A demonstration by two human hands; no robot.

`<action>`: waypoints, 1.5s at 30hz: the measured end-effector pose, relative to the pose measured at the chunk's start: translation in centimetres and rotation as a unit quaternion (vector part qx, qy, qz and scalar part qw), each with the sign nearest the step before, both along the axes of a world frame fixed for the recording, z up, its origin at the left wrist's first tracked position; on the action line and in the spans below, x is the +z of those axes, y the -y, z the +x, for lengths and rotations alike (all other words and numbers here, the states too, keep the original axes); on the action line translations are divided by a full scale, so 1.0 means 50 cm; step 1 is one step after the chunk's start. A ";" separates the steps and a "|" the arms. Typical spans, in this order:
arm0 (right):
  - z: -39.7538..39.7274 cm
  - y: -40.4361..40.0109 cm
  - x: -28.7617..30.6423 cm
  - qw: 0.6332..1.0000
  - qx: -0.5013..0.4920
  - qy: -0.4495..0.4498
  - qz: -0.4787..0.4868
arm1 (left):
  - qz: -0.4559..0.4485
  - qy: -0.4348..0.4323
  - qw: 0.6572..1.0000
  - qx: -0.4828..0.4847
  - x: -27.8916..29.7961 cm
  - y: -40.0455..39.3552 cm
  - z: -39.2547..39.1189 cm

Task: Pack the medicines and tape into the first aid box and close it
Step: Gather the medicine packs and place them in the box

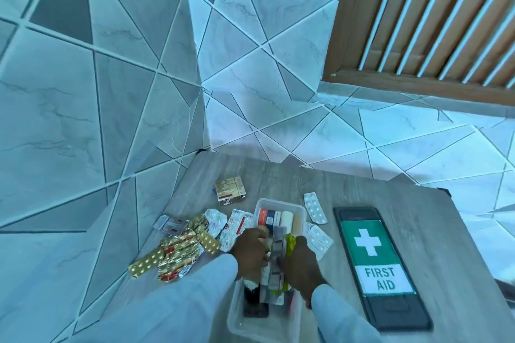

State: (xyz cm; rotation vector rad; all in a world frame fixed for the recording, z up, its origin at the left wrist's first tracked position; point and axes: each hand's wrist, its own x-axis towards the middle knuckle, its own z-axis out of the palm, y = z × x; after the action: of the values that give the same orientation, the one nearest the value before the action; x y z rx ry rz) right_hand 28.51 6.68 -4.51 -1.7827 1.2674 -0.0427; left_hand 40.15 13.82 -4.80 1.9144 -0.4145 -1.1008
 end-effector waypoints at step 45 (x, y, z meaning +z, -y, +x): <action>0.325 -0.183 -0.069 0.959 0.250 -0.123 -0.050 | 0.307 0.290 0.894 -0.149 -0.116 -0.320 0.310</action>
State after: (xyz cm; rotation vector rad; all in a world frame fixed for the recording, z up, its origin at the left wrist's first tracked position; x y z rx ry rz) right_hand 44.76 15.85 -7.94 -2.2015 0.9561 0.4187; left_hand 55.64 29.81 -10.59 2.8333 -0.7777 -0.8822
